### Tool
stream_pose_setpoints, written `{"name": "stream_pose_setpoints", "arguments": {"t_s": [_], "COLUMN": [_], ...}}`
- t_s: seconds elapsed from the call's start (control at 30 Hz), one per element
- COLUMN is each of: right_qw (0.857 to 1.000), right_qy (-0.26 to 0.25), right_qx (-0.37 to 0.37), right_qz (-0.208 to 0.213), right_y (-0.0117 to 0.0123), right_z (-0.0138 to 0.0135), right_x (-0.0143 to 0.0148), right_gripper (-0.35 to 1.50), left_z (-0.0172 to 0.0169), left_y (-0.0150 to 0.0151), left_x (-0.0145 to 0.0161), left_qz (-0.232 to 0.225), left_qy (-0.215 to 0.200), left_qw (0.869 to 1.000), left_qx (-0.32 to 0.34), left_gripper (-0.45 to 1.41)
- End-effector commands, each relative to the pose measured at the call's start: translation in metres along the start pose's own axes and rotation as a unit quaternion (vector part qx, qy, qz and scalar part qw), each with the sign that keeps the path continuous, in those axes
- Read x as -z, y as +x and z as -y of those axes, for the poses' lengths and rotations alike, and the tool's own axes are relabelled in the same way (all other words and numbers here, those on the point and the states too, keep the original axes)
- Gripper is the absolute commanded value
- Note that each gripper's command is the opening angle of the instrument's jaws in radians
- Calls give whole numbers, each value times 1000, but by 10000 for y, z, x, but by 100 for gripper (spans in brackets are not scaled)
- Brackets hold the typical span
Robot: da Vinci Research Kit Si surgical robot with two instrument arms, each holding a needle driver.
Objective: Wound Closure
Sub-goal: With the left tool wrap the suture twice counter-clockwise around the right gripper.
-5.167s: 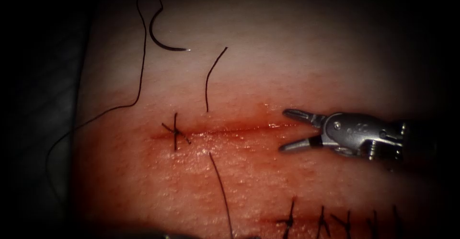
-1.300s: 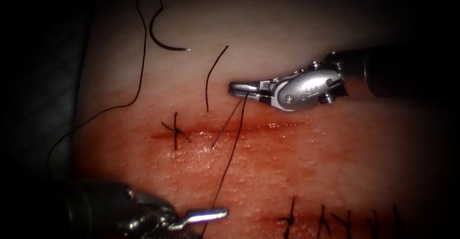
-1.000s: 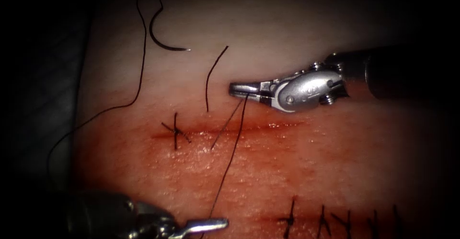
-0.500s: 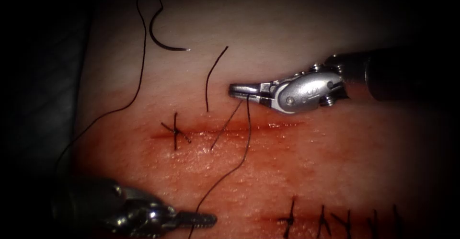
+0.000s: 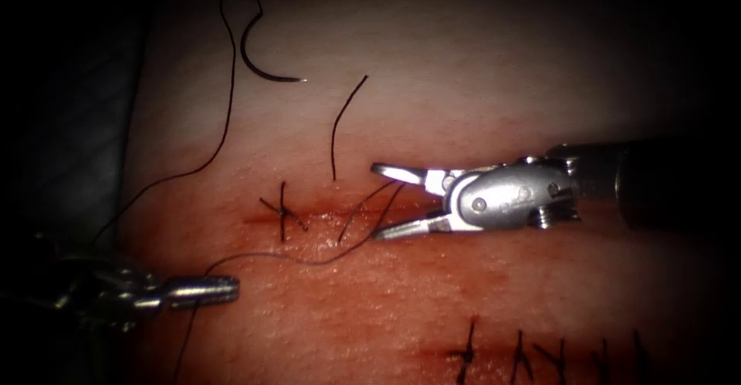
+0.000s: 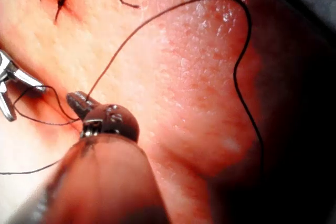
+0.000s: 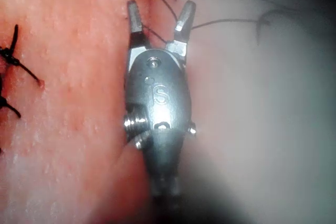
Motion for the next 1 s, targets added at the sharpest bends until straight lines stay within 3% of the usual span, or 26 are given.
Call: {"name": "stream_pose_setpoints", "arguments": {"t_s": [0.03, 0.27, 0.3, 0.33, 0.37, 0.4, 0.43, 0.53, 0.73, 0.8, 0.9, 1.0], "right_qw": [1000, 1000, 1000, 1000, 1000, 999, 998, 997, 994, 993, 991, 986], "right_qy": [-1, -6, 2, 10, 14, 32, 59, 73, 104, 108, 117, 153], "right_qx": [-4, -9, -13, -3, 5, 28, 29, 35, 35, 50, 53, 68], "right_qz": [8, 26, 17, 8, 4, 13, 11, 15, 5, -18, -21, -18], "right_y": [3, 16, 22, 25, 28, 35, 45, 62, 63, 56, 50, 24], "right_z": [-6, -17, -20, -22, -23, -25, -28, -36, -40, -44, -46, -47], "right_x": [12, 47, 48, 48, 48, 46, 39, 16, -32, -70, -85, -117], "right_gripper": [148, 145, 121, 81, 14, -35, -35, -35, -35, -35, -35, -35], "left_z": [1, 12, 12, 12, 11, 9, 7, 2, 2, 3, 4, 12], "left_y": [-4, -2, -2, -2, -2, -3, -4, -4, -2, 1, 4, 11], "left_x": [1, 18, 18, 17, 17, 18, 18, 20, 20, 21, 22, 24], "left_qz": [4, 7, 8, 8, 8, 8, 7, 7, 5, 1, -2, -18], "left_qy": [7, 25, 25, 25, 25, 25, 25, 25, 26, 29, 25, 29], "left_qw": [1000, 1000, 1000, 1000, 1000, 1000, 1000, 1000, 1000, 999, 999, 999], "left_qx": [3, 2, 2, 1, -2, -6, -7, -9, -15, -24, -31, -35], "left_gripper": [-45, -45, -45, -45, -45, -45, -45, -45, -45, -45, -45, -45]}}
